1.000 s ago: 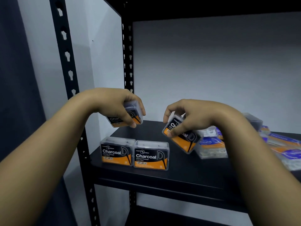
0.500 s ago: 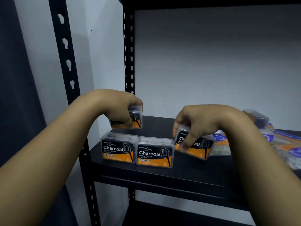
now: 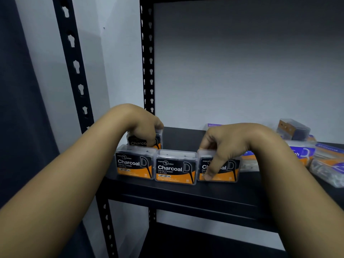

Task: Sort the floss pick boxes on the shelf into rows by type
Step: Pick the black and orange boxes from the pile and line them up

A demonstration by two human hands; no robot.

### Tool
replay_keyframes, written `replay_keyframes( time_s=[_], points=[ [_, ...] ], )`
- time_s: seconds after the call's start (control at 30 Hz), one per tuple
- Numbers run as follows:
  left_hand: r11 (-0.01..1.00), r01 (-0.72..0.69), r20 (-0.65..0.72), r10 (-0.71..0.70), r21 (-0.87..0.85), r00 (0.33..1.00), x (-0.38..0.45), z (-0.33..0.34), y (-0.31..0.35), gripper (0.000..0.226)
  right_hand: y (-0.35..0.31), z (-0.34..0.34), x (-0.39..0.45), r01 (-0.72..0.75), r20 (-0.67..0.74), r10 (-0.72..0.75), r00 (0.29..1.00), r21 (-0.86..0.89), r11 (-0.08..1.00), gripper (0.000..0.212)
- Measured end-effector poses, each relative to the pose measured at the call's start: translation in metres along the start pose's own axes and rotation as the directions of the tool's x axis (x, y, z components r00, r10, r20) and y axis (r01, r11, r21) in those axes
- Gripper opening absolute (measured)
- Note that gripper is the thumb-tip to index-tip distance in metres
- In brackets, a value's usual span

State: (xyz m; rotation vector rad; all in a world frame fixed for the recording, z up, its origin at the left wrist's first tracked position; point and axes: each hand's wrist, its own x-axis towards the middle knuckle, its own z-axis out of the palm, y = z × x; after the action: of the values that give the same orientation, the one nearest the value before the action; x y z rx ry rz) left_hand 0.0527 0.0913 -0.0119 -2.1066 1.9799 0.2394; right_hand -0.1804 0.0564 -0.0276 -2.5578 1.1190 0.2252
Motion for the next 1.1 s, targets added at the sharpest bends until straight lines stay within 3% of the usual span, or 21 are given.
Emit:
replay_keyframes(
  time_s=[0.1, 0.23, 0.37, 0.43, 0.53, 0.7, 1.1],
  points=[
    [1.0, 0.022, 0.028, -0.022, 0.003, 0.999, 0.002, 0.005, 0.002, 0.049, 0.003, 0.0, 0.0, 0.012, -0.011, -0.012, 1.0, 0.041, 0.999, 0.031],
    [1.0, 0.017, -0.053, -0.018, -0.021, 0.998, -0.007, 0.005, 0.004, 0.057, 0.003, 0.002, 0.0, 0.057, -0.036, -0.055, 0.998, 0.048, 0.997, 0.034],
    [0.968, -0.19, -0.352, 0.122, -0.165, 0.928, -0.038, 0.005, -0.003, 0.046, 0.004, 0.001, -0.001, 0.085, -0.08, -0.078, 0.994, 0.084, 0.993, 0.036],
    [0.918, -0.326, -0.42, 0.211, -0.225, 0.883, -0.052, 0.009, -0.005, 0.042, 0.005, 0.0, -0.001, 0.104, -0.108, -0.092, 0.99, 0.105, 0.989, 0.036],
    [0.894, -0.388, -0.349, 0.298, -0.225, 0.889, -0.061, 0.016, -0.004, 0.042, 0.006, 0.0, -0.004, 0.124, -0.131, -0.108, 0.985, 0.123, 0.985, 0.036],
    [0.914, -0.33, -0.261, 0.267, -0.235, 0.928, -0.055, 0.023, -0.007, 0.05, 0.004, -0.002, -0.01, 0.153, -0.132, -0.134, 0.982, 0.146, 0.977, 0.035],
    [0.843, -0.4, -0.243, 0.329, -0.359, 0.912, -0.043, 0.027, -0.014, 0.042, 0.001, 0.0, -0.01, 0.185, -0.109, -0.169, 0.98, 0.16, 0.97, 0.036]
  ],
)
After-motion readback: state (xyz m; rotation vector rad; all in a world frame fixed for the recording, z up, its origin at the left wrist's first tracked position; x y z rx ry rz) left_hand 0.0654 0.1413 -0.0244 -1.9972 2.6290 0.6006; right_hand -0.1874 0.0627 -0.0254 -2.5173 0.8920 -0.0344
